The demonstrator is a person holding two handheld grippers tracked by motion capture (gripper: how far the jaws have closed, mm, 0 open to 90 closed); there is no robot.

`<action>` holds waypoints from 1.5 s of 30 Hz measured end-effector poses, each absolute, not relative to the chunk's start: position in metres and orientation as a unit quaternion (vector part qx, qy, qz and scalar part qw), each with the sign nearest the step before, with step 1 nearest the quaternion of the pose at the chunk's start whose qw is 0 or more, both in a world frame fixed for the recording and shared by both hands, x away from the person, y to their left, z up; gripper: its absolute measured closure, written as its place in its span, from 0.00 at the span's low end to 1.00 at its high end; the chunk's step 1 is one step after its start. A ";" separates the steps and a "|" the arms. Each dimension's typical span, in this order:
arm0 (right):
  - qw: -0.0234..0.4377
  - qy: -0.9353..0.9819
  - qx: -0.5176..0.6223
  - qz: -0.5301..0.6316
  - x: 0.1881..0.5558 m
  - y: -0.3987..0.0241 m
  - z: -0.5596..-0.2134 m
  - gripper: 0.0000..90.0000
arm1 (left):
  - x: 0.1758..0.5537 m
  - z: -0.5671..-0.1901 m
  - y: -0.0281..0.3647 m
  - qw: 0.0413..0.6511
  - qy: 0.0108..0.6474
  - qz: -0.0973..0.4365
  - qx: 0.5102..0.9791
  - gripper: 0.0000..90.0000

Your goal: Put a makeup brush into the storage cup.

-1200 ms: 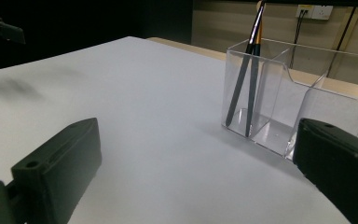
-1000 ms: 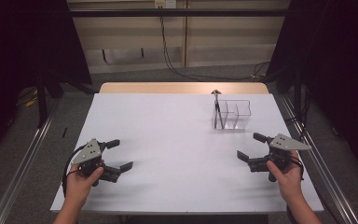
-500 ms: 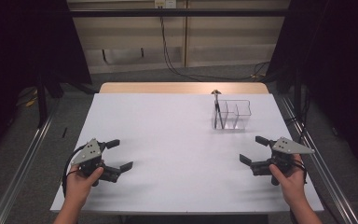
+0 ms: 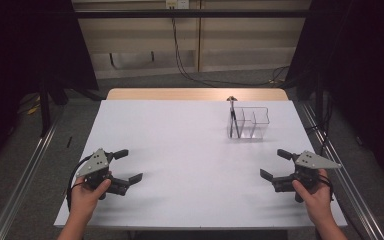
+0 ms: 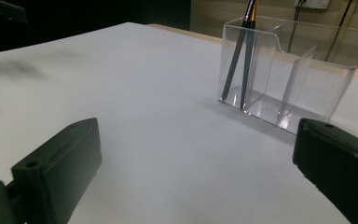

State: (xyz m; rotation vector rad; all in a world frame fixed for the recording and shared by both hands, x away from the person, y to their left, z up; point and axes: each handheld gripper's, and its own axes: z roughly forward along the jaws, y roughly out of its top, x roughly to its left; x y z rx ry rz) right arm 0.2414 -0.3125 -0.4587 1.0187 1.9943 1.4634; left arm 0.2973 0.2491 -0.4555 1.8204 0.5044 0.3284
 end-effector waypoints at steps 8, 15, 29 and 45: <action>0.232 0.724 0.374 0.532 0.238 -0.316 -0.458 0.01 | 0.297 -0.456 0.249 0.575 0.216 0.141 0.776 0.03; 0.233 0.726 0.375 0.527 0.234 -0.320 -0.459 0.01 | 0.297 -0.456 0.249 0.575 0.216 0.140 0.777 0.03; 0.234 0.729 0.381 0.519 0.225 -0.330 -0.462 0.01 | 0.298 -0.456 0.249 0.575 0.217 0.141 0.776 0.03; 0.234 0.733 0.381 0.513 0.220 -0.333 -0.463 0.01 | 0.297 -0.456 0.250 0.574 0.217 0.142 0.777 0.03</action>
